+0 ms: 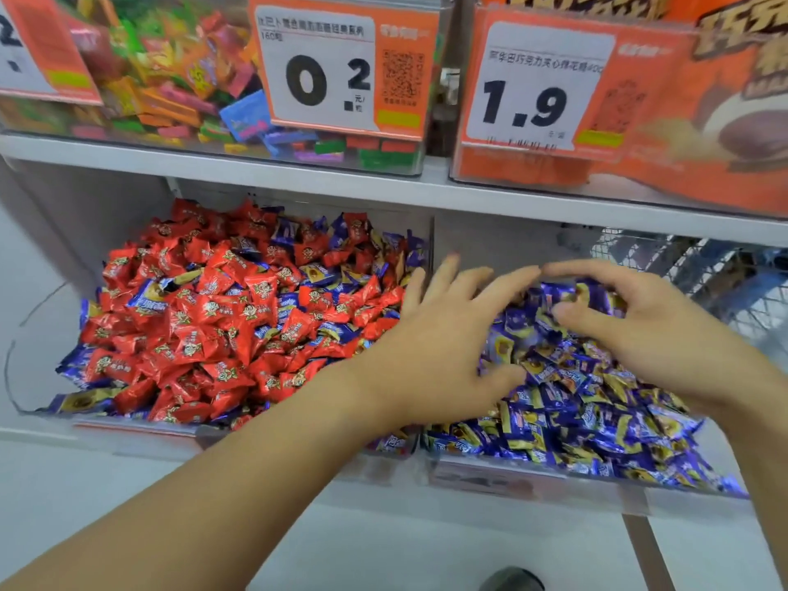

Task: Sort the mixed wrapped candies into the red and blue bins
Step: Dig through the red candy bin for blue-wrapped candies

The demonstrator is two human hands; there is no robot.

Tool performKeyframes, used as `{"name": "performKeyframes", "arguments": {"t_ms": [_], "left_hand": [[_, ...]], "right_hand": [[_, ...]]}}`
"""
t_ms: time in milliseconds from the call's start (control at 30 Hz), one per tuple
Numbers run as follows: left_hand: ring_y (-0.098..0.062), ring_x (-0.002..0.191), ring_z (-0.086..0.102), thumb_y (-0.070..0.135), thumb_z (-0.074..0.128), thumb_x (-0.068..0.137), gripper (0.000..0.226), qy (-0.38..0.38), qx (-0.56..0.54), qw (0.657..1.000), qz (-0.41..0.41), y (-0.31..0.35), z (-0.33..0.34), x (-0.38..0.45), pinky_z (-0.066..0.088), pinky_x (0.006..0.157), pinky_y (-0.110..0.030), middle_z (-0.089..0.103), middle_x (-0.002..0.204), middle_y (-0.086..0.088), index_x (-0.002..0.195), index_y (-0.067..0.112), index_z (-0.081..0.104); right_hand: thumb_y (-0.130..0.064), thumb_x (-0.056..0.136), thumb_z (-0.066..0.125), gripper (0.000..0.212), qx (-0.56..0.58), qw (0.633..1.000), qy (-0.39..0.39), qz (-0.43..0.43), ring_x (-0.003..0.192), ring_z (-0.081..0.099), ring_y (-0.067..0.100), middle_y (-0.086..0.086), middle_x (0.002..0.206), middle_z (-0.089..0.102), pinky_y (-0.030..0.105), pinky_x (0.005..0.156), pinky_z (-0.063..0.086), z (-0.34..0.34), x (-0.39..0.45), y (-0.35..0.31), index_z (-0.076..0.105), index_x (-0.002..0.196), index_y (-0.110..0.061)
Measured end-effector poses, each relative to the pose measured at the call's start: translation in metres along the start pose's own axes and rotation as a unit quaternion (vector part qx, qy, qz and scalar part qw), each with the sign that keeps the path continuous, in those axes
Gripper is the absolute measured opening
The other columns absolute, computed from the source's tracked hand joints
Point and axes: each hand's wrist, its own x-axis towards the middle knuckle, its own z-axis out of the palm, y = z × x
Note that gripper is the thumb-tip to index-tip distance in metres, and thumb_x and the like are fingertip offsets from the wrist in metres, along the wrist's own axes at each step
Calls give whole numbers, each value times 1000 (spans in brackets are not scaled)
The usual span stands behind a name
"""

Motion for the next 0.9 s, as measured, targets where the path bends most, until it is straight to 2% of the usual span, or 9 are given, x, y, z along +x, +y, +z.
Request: {"name": "performKeyframes", "arguments": {"t_ms": [67, 133, 233, 300, 367, 467, 600, 767, 900], "left_hand": [[-24, 149, 13, 45, 60, 90, 72, 50, 9, 999, 5, -11, -4, -5, 10, 122, -49, 36, 150, 1, 152, 31, 26], [-18, 138, 31, 41, 57, 90, 55, 111, 0, 994, -8, -26, -11, -13, 25, 117, -40, 46, 137, 2, 141, 23, 44], [-14, 124, 41, 38, 55, 92, 36, 151, 29, 986, -58, -52, -26, -27, 33, 108, -31, 53, 124, 3, 122, 21, 60], [-21, 131, 39, 53, 44, 87, 52, 108, 97, 985, -92, -68, -37, -38, 34, 111, -41, 53, 129, 1, 126, 23, 60], [-29, 146, 21, 72, 24, 76, 81, 11, 168, 976, -139, -83, -45, -52, 22, 119, -48, 41, 149, 1, 141, 30, 48], [-24, 150, 7, 83, 11, 64, 97, -68, 181, 964, -183, -103, -56, -68, 15, 121, -51, 30, 157, 5, 148, 39, 35], [-17, 142, 24, 79, 14, 69, 89, -47, 168, 971, -162, -114, -67, -76, 32, 113, -47, 49, 141, 7, 139, 38, 49], [-13, 138, 27, 75, 22, 74, 75, -32, 147, 977, -148, -120, -71, -85, 34, 111, -47, 52, 135, 14, 130, 39, 56], [-17, 141, 26, 65, 41, 87, 54, -13, 141, 979, -147, -126, -72, -89, 31, 113, -49, 52, 136, 15, 132, 40, 56]], "right_hand": [[-28, 89, 71, 46, -62, 998, -1, -10, 90, 63, 5, -15, 115, 65, 26, 82, 45, -1, 4, 4, 57, 130, -46], [-26, 90, 70, 41, -82, 996, 0, -26, 110, 61, 5, -15, 124, 63, 32, 99, 46, 3, 10, 4, 60, 125, -46], [-22, 93, 64, 23, -113, 991, 29, -63, 98, 67, 7, -21, 103, 71, 42, 97, 52, 19, 19, -6, 70, 99, -43], [-19, 95, 61, 23, -121, 987, 41, -94, 84, 67, 6, -22, 89, 71, 35, 87, 54, 36, 23, -21, 71, 92, -39], [-17, 96, 60, 22, -106, 983, 29, -147, 79, 65, 0, -22, 86, 69, 18, 78, 51, 59, 22, -46, 72, 92, -34], [-17, 95, 61, 17, -123, 964, -15, -237, 87, 58, -2, -16, 98, 66, 5, 77, 38, 96, 32, -74, 70, 105, -27], [-20, 95, 59, 35, -208, 943, -58, -253, 111, 56, 13, -2, 120, 63, 19, 92, 37, 131, 76, -90, 60, 129, -24], [-30, 92, 66, 60, -271, 926, -151, -217, 128, 51, 20, 1, 148, 47, 25, 99, 41, 151, 118, -107, 43, 148, -28], [-44, 91, 68, 72, -349, 882, -243, -203, 136, 45, 20, -2, 155, 42, 33, 108, 40, 170, 126, -112, 34, 153, -31]]}}
